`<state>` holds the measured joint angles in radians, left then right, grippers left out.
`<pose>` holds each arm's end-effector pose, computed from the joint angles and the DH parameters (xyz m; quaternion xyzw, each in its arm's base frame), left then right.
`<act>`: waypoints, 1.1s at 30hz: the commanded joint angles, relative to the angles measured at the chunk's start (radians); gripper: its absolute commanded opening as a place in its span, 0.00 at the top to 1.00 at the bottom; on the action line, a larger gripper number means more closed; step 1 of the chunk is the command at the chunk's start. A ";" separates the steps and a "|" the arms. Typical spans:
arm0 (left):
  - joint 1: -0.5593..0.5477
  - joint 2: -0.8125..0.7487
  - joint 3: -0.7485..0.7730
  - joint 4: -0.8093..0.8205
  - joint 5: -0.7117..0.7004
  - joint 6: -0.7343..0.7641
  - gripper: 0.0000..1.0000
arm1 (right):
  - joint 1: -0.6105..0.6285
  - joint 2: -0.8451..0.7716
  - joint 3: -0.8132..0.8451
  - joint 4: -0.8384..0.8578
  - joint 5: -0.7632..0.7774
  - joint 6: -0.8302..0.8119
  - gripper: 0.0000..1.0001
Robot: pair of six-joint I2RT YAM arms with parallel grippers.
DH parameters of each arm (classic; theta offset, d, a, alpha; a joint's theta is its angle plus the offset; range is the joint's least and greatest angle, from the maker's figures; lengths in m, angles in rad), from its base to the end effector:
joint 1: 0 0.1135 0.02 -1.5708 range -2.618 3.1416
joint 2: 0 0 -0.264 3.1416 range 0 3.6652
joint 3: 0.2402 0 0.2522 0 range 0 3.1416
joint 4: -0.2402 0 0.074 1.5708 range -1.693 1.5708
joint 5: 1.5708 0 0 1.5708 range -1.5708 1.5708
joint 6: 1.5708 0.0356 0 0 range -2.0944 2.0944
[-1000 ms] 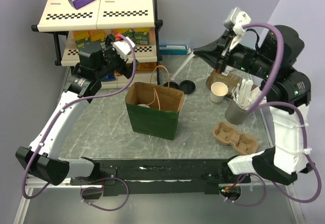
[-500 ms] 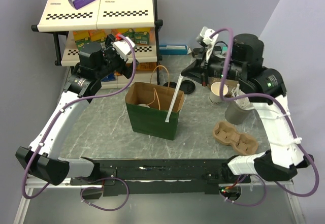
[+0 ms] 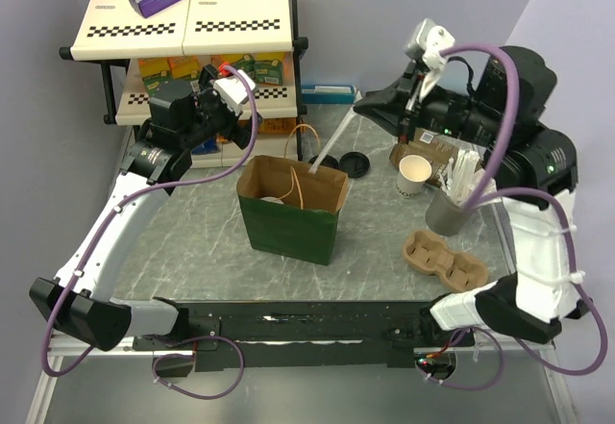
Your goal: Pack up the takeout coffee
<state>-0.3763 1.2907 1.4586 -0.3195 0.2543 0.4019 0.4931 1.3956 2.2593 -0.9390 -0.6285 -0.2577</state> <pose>0.2624 -0.1133 0.4509 0.3619 0.6649 -0.0879 0.6474 0.1575 0.1084 0.5909 -0.4512 0.5717 0.3010 0.6156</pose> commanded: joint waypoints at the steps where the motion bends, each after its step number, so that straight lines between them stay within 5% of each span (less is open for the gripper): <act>1: 0.004 -0.021 0.008 0.034 0.008 -0.012 0.01 | 0.007 -0.033 -0.065 0.002 0.000 -0.005 1.00; 10: 0.004 -0.027 0.008 0.026 0.013 -0.014 0.00 | 0.007 -0.046 -0.268 -0.015 -0.094 0.005 1.00; 16: 0.004 -0.034 0.003 0.022 0.008 -0.012 0.01 | 0.007 -0.046 -0.261 -0.012 -0.076 -0.005 1.00; 20: 0.004 -0.036 0.002 0.023 0.008 -0.015 0.01 | 0.009 -0.018 -0.251 -0.079 -0.053 -0.020 0.17; 22: 0.004 -0.034 0.003 0.022 0.007 -0.014 0.01 | 0.009 -0.026 -0.259 -0.069 -0.007 0.011 0.00; 28: 0.004 -0.047 -0.001 0.040 -0.038 -0.034 0.01 | 0.009 -0.004 -0.222 -0.035 0.547 0.227 0.00; 33: 0.030 -0.057 -0.007 0.105 -0.176 -0.118 0.00 | 0.009 0.028 -0.167 -0.009 0.783 0.223 0.00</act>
<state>-0.3710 1.2770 1.4532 -0.3054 0.1917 0.3702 0.4980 1.4185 2.0518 -0.9958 -0.1410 -0.0879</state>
